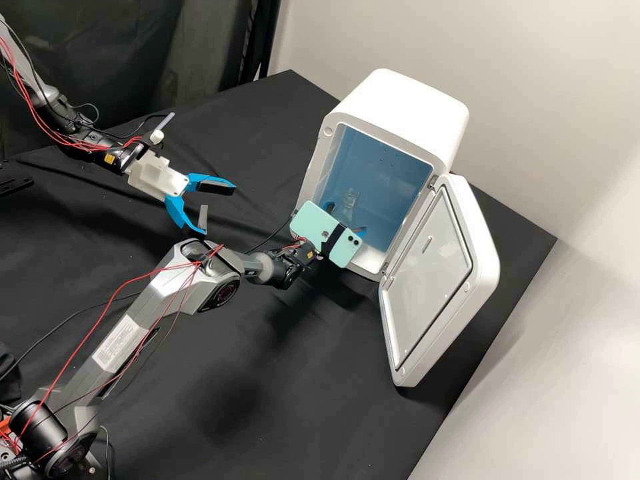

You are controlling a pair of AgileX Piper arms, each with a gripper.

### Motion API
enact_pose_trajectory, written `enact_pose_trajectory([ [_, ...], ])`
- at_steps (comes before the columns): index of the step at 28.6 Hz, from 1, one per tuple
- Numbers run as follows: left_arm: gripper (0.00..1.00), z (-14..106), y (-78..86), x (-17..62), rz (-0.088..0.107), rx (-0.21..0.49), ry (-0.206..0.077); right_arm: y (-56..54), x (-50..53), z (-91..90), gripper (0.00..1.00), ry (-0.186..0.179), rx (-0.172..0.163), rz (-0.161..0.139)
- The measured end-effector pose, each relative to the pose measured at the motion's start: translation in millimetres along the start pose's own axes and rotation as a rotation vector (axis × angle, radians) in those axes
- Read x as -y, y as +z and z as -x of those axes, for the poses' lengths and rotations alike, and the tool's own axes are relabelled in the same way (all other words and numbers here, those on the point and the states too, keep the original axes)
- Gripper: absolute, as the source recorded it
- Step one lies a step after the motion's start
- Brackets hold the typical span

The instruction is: Take the flask out of the incubator

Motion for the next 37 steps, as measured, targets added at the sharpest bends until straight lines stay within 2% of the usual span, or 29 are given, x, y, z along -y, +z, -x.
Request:
enact_pose_trajectory([
  [12,1.0,-0.7,-1.1,2.0,0.002,-0.003,-0.007,-0.1,1.0,0.2,0.0,-0.008,-0.004,0.009],
  [16,1.0,-2.4,-0.7,-1.3,-0.001,-0.001,0.003,0.3,1.4,0.5,0.0,-0.008,-0.004,0.009],
  [24,1.0,-2.4,-0.7,-1.3,-0.001,-0.001,0.003,2.0,2.1,3.1,0.0,-0.005,-0.008,-0.01],
  [27,1.0,-2.4,-0.9,-1.4,0.002,-0.003,0.004,0.8,0.4,8.9,0.0,-0.009,-0.002,-0.013],
  [37,1.0,-2.4,-1.1,-1.5,0.004,-0.005,0.005,12.3,-10.0,40.0,0.0,0.008,0.019,-0.028],
])
